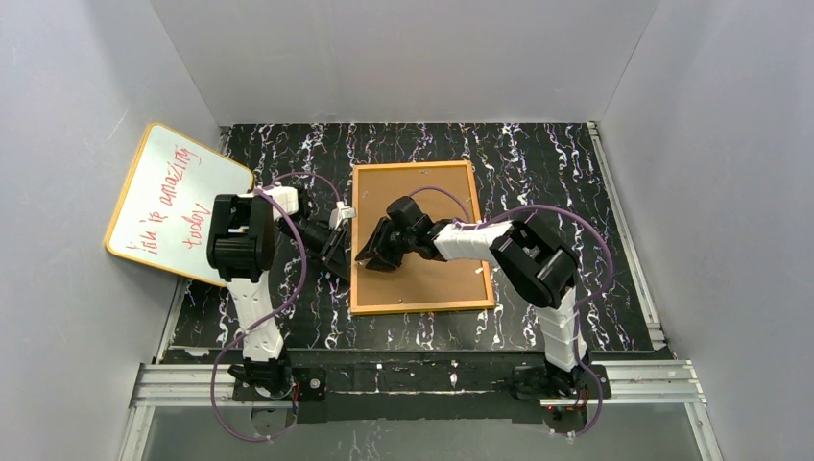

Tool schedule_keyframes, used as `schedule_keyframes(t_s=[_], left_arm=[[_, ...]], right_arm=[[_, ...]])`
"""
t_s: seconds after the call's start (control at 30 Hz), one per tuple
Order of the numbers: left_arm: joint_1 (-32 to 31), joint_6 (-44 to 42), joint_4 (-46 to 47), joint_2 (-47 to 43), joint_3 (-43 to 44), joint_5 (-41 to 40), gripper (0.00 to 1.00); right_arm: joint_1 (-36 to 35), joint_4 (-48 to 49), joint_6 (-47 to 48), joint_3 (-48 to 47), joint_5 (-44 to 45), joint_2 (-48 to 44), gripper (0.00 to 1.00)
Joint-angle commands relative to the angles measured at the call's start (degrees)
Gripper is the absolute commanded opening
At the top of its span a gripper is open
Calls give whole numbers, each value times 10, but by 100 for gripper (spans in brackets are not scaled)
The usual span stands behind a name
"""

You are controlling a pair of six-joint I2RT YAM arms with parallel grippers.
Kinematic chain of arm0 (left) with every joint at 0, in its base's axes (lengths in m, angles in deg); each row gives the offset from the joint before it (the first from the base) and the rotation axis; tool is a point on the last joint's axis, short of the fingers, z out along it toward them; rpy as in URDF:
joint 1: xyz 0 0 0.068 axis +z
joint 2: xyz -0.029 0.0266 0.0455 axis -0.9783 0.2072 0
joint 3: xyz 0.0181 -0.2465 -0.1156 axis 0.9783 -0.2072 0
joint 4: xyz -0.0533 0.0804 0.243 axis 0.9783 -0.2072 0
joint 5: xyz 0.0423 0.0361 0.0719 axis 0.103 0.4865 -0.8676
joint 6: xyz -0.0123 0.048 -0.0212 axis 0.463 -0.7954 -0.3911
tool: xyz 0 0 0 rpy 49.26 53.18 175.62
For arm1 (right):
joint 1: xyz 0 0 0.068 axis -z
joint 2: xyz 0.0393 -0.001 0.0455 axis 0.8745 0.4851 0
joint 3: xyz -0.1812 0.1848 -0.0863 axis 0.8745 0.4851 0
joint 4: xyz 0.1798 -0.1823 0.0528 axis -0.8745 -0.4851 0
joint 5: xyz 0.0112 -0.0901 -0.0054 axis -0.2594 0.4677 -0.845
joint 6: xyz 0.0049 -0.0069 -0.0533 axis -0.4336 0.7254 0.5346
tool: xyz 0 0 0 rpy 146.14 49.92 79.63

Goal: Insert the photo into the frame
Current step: Install the photo frame at the center of the board.

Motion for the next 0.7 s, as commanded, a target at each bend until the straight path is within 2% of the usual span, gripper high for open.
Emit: schedule_keyframes(t_s=[0.0,0.4,0.57,0.67], left_arm=[[-5,-13,-1,4,-12,17,25],[-17,4,24,-8,-15,6,25],[11,-26,-48,-6,60,12,26],[21,8,-39,15,117,14,30]], right_arm=[[-2,17,-20,-33,0,26,47],[-1,43,-45,-38,-13,33,44],[29,35,-15,-1,4,-39,47],[74,16,25,-12,12,-56,54]])
